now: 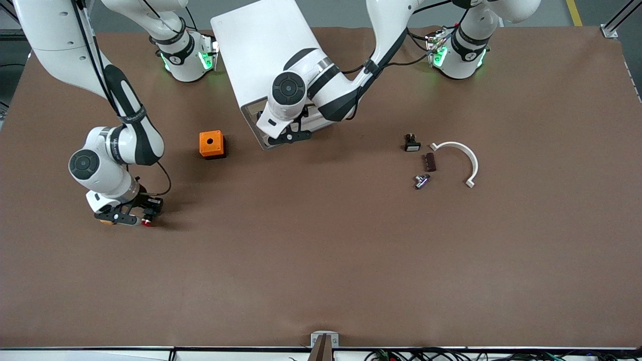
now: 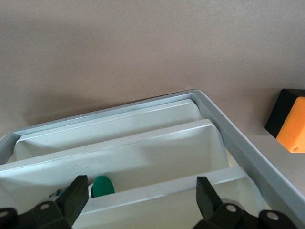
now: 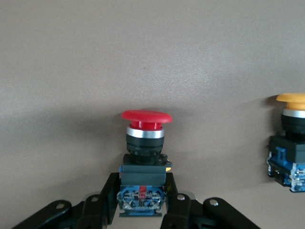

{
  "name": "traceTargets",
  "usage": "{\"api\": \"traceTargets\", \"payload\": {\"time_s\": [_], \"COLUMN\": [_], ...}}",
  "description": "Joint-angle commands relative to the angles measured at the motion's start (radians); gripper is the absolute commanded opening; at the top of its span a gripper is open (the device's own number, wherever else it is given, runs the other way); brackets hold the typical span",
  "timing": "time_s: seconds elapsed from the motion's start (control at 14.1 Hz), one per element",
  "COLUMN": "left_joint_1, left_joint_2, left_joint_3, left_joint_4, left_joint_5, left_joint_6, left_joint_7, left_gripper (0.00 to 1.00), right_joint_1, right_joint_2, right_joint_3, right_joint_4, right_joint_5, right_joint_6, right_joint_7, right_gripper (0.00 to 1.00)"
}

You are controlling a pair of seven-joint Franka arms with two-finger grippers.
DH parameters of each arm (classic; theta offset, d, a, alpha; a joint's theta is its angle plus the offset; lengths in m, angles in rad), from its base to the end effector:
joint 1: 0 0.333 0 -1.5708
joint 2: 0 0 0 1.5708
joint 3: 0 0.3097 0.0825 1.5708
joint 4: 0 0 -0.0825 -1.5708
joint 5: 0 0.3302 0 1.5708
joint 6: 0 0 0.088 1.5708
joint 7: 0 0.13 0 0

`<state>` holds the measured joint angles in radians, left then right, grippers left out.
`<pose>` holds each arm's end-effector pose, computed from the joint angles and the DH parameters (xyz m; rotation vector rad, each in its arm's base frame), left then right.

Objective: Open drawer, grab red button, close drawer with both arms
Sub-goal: 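Place the red button beside the yellow button with the right gripper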

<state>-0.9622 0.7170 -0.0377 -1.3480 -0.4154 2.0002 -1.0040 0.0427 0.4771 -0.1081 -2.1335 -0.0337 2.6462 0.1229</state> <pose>0.3436 -0.5857 0.3000 2.9175 0.2932 -0.5475 0.5456 -0.0352 0.2019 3.0680 -0.2244 0.0608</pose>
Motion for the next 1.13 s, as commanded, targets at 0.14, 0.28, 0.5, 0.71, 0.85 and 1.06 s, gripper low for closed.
{"api": "traceTargets", "payload": {"time_s": [0.14,0.28,0.5,0.71,0.85,1.06], "left_joint_1": [0.013,0.060,0.144,0.218,0.259,0.312], "left_joint_2": [-0.004,-0.007,-0.053,-0.076,-0.091,-0.109], "left_joint_3": [-0.001,-0.001,0.001,0.001,0.002,0.001], "left_joint_4": [0.001,0.009,0.006,0.001,-0.003,-0.008], "left_joint_5": [-0.014,-0.010,-0.005,-0.002,0.001,0.079], "left_joint_6": [-0.001,-0.001,-0.004,-0.006,-0.008,-0.084], "left_joint_7": [0.002,0.002,0.001,0.001,0.001,0.001], "left_gripper": [1.00,1.00,1.00,1.00,1.00,1.00], "right_joint_1": [-0.053,-0.055,-0.063,-0.064,-0.064,-0.064], "right_joint_2": [-0.009,-0.009,-0.009,-0.009,-0.009,-0.009], "right_joint_3": [0.015,0.015,0.015,0.015,0.015,0.015], "right_joint_4": [0.003,0.003,0.003,0.003,0.003,0.006], "right_joint_5": [-0.020,-0.020,-0.018,-0.018,-0.018,-0.018], "right_joint_6": [-0.009,-0.009,-0.017,-0.017,-0.018,-0.018], "right_joint_7": [-0.080,-0.080,-0.072,-0.071,-0.071,-0.075], "right_gripper": [0.00,0.00,0.00,0.00,0.00,0.98]}}
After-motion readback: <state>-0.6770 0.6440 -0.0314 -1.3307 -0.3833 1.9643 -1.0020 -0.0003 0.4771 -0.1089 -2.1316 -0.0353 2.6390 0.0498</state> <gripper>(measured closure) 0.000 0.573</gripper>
